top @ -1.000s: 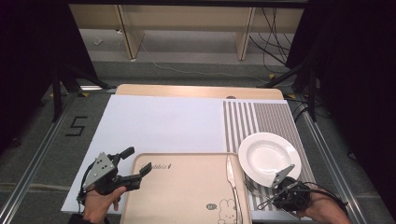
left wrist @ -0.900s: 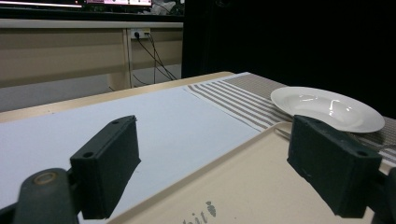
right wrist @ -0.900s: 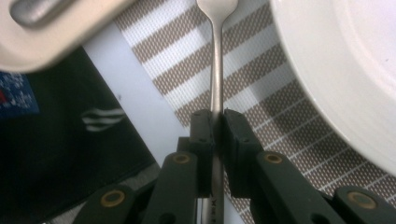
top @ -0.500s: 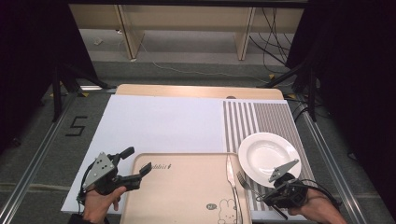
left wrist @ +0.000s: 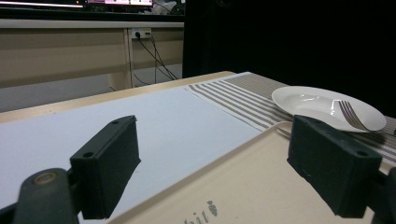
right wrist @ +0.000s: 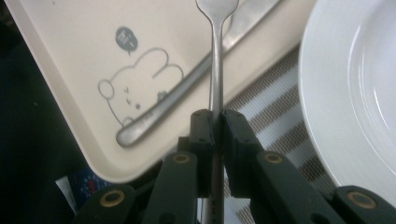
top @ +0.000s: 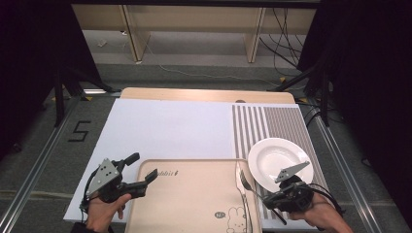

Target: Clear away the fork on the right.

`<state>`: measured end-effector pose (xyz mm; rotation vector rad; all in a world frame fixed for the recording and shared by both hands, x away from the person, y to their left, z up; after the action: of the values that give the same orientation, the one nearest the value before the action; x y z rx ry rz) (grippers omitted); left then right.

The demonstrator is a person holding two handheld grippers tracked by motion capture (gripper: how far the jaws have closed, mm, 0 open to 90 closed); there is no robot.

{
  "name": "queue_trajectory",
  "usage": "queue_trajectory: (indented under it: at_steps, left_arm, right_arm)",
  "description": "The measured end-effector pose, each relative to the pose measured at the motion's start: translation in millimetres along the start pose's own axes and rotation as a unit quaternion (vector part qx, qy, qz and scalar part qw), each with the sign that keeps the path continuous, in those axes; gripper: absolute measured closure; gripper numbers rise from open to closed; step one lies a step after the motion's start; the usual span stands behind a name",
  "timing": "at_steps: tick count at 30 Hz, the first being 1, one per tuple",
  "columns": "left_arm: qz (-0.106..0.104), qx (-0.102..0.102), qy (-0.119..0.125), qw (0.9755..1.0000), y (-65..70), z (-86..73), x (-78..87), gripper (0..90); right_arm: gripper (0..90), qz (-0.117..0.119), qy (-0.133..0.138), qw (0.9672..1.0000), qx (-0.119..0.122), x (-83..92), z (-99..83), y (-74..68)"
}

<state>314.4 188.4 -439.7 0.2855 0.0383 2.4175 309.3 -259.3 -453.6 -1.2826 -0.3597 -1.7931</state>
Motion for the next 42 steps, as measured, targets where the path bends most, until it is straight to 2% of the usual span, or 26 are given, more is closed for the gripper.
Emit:
queue_trajectory:
  at_steps: [5, 14, 23, 29, 37, 42]
  left_arm:
    - [0.001, 0.000, 0.000, 1.0000, -0.3, 0.0, 0.3, 16.0]
    - [0.001, 0.000, 0.000, 1.0000, -0.4, -0.2, 0.3, 16.0]
    - [0.001, 0.000, 0.000, 1.0000, -0.2, -0.3, 0.3, 16.0]
    - [0.001, 0.000, 0.000, 1.0000, -0.3, -0.3, 0.3, 16.0]
    - [0.000, 0.001, -0.001, 1.0000, -0.5, -0.4, 0.3, 16.0]
    - [0.000, 0.002, -0.001, 1.0000, -0.7, -0.6, 0.4, 16.0]
  right_arm:
    - [83.6, 0.012, 0.015, 0.9998, -0.002, -4.9, 10.6, -5.6]
    - [83.6, 0.012, 0.027, 0.9996, 0.003, -11.9, 22.2, -14.1]
    - [83.6, 0.029, 0.017, 0.9993, 0.018, -18.8, 31.4, -23.7]
    - [83.6, 0.043, 0.022, 0.9987, 0.013, -22.8, 38.7, -29.5]
    - [83.6, 0.060, 0.011, 0.9978, 0.024, -34.7, 50.7, -39.9]
    - [83.6, 0.066, 0.003, 0.9976, 0.019, -40.9, 55.9, -45.5]
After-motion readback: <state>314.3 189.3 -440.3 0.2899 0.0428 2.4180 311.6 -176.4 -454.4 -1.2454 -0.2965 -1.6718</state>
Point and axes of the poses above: each handheld gripper's, and its own axes: x roughly backward along the jaws, z roughly out of its top, y roughly to its right, the point moved 3 cm from there along -x, roughly forward along the jaws, and after that the axes turned 3 degrees about -y, right-handed, at the moved point
